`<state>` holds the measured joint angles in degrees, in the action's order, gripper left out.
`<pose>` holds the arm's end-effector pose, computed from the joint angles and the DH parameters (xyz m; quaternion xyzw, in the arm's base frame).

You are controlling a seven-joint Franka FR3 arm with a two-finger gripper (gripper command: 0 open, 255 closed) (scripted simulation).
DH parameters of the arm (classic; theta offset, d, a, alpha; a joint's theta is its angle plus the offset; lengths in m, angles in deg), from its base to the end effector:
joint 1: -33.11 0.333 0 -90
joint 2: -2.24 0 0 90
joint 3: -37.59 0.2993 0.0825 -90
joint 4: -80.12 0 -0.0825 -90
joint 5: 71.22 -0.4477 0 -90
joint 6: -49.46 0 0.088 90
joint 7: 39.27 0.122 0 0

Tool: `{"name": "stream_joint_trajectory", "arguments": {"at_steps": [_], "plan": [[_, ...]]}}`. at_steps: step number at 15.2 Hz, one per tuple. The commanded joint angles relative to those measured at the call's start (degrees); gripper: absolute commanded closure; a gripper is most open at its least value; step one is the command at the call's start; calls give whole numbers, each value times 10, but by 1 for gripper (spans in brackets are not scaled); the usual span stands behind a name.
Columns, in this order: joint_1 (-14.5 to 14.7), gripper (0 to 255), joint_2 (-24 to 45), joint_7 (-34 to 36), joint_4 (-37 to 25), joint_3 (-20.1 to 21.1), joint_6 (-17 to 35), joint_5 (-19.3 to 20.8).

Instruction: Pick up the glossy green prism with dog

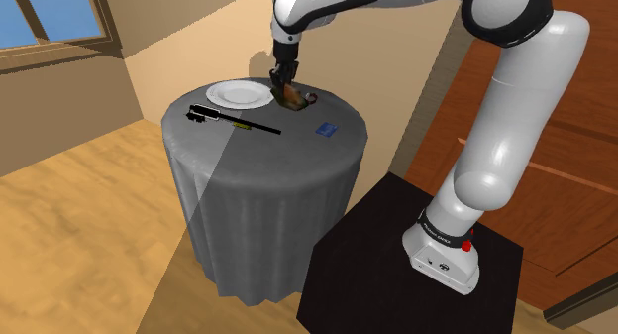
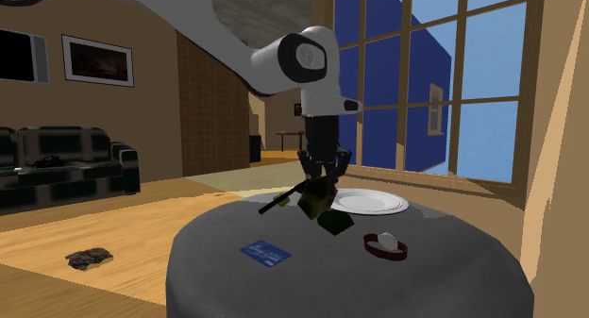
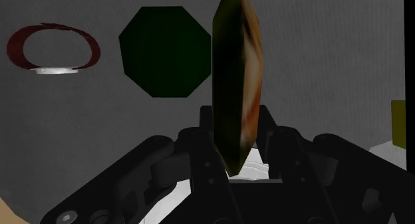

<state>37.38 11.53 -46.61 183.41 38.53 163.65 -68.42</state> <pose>0.6638 0.0565 0.3999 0.9926 0.1188 0.0137 0.0214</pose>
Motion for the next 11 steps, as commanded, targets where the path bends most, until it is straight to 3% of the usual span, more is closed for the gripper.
{"name": "stream_joint_trajectory", "arguments": {"at_steps": [1,11], "plan": [[0,255,-2,-1,-13,0,-15,0],[0,255,-10,-3,-65,0,-76,-1]]}}
